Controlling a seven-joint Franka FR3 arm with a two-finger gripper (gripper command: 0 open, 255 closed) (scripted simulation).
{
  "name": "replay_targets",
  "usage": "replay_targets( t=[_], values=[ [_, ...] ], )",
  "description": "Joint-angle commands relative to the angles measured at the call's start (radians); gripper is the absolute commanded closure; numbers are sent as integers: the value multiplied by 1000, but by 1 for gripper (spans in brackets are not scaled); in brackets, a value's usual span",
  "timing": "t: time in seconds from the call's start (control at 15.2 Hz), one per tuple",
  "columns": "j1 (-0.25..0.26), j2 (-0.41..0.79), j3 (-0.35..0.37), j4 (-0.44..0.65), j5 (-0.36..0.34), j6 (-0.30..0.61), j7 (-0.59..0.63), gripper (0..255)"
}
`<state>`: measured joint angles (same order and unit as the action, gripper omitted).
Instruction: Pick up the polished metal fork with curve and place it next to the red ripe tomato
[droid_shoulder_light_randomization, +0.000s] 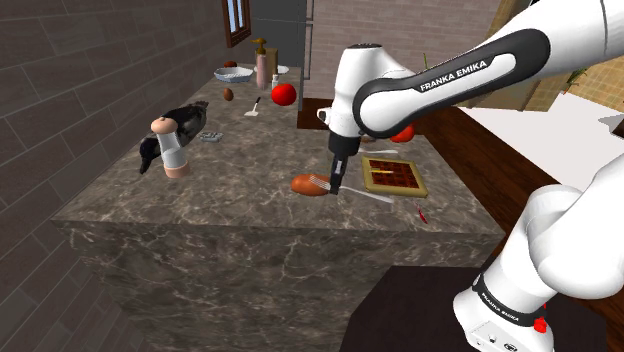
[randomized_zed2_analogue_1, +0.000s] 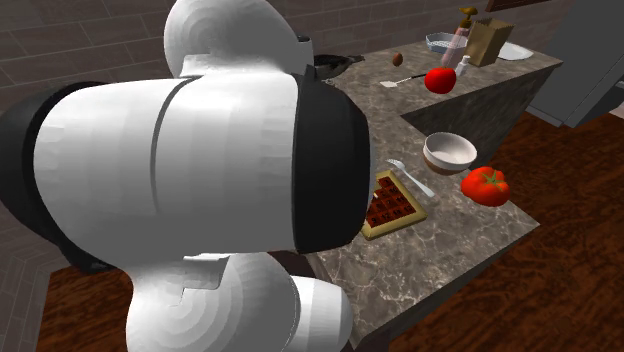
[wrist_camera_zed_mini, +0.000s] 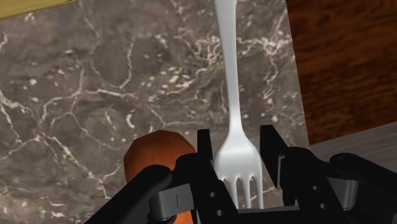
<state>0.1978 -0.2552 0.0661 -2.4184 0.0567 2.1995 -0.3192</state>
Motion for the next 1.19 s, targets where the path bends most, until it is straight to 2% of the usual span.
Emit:
replay_targets(
  t=[0.0, 0.86, 1.12],
  values=[
    [0, -13, 0, 17, 0, -30, 1, 255],
    [-1, -70, -4, 143, -3, -213, 5, 255],
    [-29, -124, -52, 94, -16, -221, -62, 255]
  ],
)
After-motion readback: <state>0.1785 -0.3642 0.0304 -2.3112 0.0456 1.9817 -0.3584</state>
